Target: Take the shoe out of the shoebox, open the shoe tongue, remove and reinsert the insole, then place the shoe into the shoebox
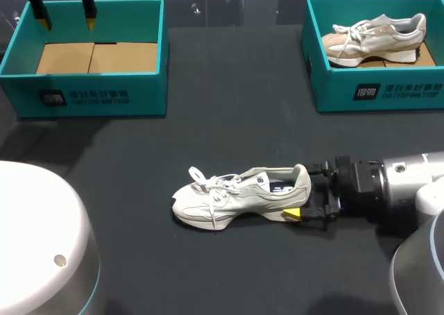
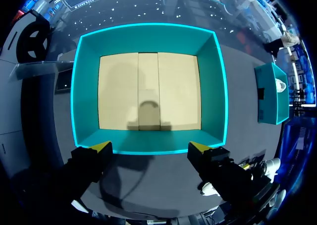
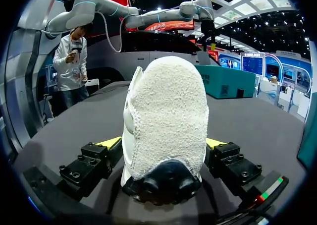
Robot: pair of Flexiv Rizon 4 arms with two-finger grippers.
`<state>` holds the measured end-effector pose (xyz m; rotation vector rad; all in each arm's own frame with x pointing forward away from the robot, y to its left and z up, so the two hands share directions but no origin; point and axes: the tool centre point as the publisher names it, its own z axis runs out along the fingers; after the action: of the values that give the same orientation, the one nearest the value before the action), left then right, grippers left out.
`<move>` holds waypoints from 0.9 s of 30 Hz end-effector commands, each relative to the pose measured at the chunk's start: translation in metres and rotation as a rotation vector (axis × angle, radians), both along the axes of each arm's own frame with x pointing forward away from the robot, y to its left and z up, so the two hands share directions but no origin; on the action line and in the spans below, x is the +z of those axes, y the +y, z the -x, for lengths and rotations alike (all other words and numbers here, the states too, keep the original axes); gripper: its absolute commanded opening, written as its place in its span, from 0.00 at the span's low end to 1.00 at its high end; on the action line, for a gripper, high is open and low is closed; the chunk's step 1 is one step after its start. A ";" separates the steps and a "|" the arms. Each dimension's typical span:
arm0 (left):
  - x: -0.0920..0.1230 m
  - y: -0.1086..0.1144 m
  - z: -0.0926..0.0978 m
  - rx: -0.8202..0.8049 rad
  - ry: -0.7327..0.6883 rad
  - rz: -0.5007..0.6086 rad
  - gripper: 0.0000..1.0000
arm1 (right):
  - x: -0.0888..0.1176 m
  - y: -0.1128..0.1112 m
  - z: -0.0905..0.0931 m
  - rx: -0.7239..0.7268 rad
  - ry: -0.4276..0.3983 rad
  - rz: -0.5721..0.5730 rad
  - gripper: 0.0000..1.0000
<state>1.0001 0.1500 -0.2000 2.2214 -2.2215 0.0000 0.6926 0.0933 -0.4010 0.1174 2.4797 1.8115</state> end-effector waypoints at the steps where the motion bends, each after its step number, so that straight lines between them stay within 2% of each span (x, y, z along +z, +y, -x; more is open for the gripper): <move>1: 0.000 0.000 0.000 0.000 0.000 0.000 1.00 | -0.004 0.008 -0.001 0.000 -0.002 -0.002 1.00; 6: 0.000 0.000 0.000 0.000 0.000 0.000 1.00 | -0.006 0.012 -0.001 0.004 0.001 -0.002 1.00; 7: 0.000 0.000 0.000 0.000 0.000 0.000 1.00 | -0.007 0.012 -0.001 0.004 0.002 -0.002 0.85; 8: 0.000 0.000 0.000 0.000 0.000 0.000 1.00 | -0.007 0.012 -0.001 0.004 0.003 -0.001 0.48; 9: 0.000 0.000 0.000 0.000 0.000 0.000 1.00 | -0.008 0.012 -0.001 0.005 0.004 -0.001 0.33; 10: 0.000 0.000 0.000 0.000 0.000 0.000 1.00 | -0.008 0.013 -0.001 0.005 0.005 0.000 0.07; 11: 0.000 0.000 0.000 0.000 0.000 0.000 1.00 | -0.008 0.013 -0.001 0.006 0.005 0.001 0.00; 27: 0.000 0.000 0.000 0.000 0.000 0.000 1.00 | -0.004 0.013 -0.004 0.049 -0.001 0.020 0.00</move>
<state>1.0001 0.1500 -0.2000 2.2214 -2.2215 -0.0001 0.6960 0.1039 -0.4048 0.0564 2.5129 1.8098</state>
